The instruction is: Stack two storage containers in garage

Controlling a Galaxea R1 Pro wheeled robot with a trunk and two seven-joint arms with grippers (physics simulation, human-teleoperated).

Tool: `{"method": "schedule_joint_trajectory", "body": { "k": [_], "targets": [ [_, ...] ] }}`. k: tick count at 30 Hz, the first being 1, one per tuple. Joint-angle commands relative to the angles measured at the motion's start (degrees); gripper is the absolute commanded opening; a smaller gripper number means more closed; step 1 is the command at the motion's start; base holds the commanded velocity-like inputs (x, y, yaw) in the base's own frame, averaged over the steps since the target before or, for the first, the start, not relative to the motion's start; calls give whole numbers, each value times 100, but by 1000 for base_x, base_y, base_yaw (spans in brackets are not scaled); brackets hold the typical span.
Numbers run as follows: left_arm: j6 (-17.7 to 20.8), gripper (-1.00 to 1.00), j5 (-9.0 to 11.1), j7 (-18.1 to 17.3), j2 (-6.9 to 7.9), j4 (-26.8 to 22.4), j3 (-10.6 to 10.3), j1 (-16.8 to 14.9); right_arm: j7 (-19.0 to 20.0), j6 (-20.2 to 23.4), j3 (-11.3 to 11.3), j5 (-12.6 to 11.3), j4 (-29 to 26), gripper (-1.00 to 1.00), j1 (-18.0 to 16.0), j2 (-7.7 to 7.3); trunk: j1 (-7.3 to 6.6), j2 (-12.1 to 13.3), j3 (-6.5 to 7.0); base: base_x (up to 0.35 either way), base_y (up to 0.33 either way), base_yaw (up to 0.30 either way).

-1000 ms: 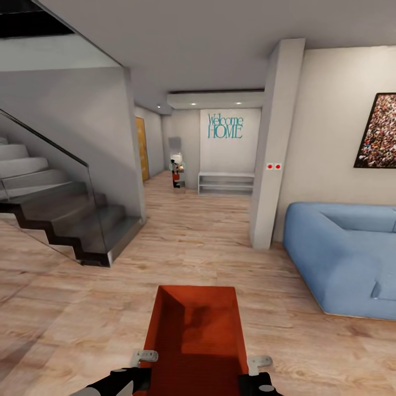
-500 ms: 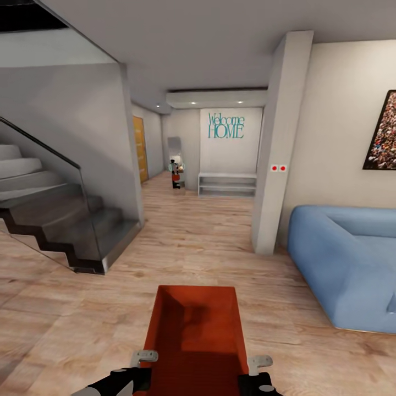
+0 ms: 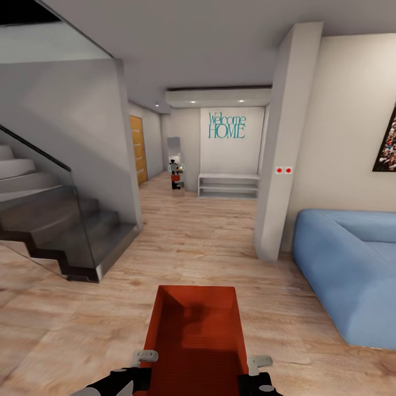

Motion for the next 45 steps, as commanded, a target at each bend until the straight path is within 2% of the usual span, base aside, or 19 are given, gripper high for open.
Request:
{"method": "schedule_joint_trajectory", "body": {
  "k": [1, 45],
  "targets": [
    [20, -100, -50, 42, -3, -10, -10, -6, -27, -34, 75, -119, 21, -100, -4, -70, 3, -4, -7, 324, 0, 0],
    [20, -100, -58, 42, -3, -10, -12, -5, -27, -29, 75, -112, 21, -100, -4, -70, 3, -4, -7, 324, 0, 0]
  ]
}}
